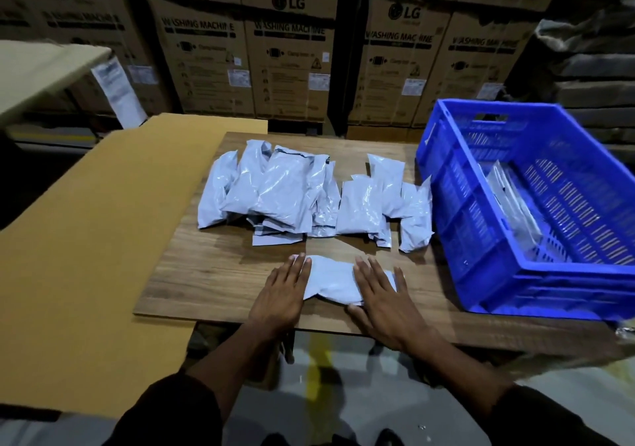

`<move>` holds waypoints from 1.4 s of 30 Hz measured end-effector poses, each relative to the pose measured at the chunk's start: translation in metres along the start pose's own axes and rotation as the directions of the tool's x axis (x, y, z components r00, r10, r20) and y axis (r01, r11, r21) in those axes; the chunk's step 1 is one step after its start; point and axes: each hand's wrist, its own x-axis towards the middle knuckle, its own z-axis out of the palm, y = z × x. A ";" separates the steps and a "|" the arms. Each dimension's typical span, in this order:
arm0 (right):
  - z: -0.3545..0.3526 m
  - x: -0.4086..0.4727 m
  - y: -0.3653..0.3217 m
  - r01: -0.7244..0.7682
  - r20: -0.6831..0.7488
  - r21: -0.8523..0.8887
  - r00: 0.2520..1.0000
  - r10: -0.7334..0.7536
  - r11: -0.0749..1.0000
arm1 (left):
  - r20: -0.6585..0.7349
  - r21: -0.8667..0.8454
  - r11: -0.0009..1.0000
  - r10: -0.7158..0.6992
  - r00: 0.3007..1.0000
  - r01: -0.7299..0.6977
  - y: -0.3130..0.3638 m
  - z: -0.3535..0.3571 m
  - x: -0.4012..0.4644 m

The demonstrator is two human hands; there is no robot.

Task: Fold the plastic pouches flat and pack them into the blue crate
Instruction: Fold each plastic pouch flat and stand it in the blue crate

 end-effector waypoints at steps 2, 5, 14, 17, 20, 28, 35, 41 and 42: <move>0.004 -0.004 0.008 0.030 0.036 -0.039 0.999 -0.028 0.999 | 0.030 0.029 0.999 0.017 0.999 -0.018 -0.007 -0.003 -0.003; 0.006 -0.005 0.014 0.089 0.067 -0.060 0.994 -0.085 0.994 | 0.085 0.054 0.998 0.035 0.996 -0.040 -0.015 -0.004 -0.004; 0.005 0.000 0.020 0.157 0.063 -0.048 0.986 -0.154 0.986 | -0.085 0.092 0.994 0.063 0.994 -0.055 0.007 -0.019 -0.001; -0.003 0.003 0.013 0.101 0.008 0.039 0.995 -0.101 0.994 | -0.229 -0.042 0.982 0.172 0.958 -0.186 0.052 -0.025 0.013; -0.006 0.008 0.005 0.000 -0.144 0.084 0.990 0.012 0.996 | -0.214 -0.184 0.969 0.122 0.969 -0.163 0.084 -0.024 0.032; 0.028 0.006 0.000 -0.133 -0.130 0.094 0.981 0.145 0.987 | -0.076 0.028 0.999 0.021 0.997 -0.019 0.077 0.011 0.036; 0.034 0.006 0.000 -0.146 -0.129 0.085 0.979 0.156 0.986 | -0.164 0.076 0.997 0.039 0.986 -0.027 0.076 0.017 0.034; 0.035 0.007 0.000 -0.145 -0.126 0.088 0.980 0.155 0.986 | -0.171 0.050 0.998 0.051 0.984 -0.043 0.074 0.021 0.034; 0.035 0.008 0.000 -0.146 -0.127 0.083 0.979 0.156 0.986 | -0.168 0.048 0.998 0.048 0.985 -0.041 0.073 0.022 0.034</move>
